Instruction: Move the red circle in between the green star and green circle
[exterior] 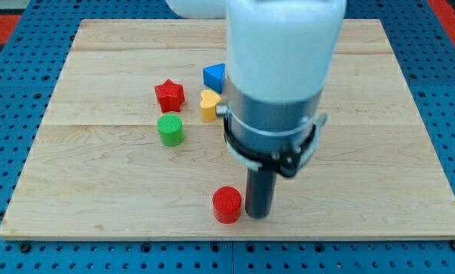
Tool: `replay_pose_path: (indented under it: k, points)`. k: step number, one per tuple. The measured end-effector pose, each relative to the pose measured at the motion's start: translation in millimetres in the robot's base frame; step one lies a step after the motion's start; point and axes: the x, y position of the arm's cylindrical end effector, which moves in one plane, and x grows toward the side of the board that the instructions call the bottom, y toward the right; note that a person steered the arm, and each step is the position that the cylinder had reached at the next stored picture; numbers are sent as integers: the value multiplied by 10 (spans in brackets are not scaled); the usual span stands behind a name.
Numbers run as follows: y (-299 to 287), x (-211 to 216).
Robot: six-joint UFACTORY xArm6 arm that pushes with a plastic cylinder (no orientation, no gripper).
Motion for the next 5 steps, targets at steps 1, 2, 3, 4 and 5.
replay_pose_path:
  k: [1, 2, 3, 4, 5]
  points:
    - [-215, 184]
    - [-478, -195]
    - [-705, -414]
    - [-953, -504]
    - [-986, -729]
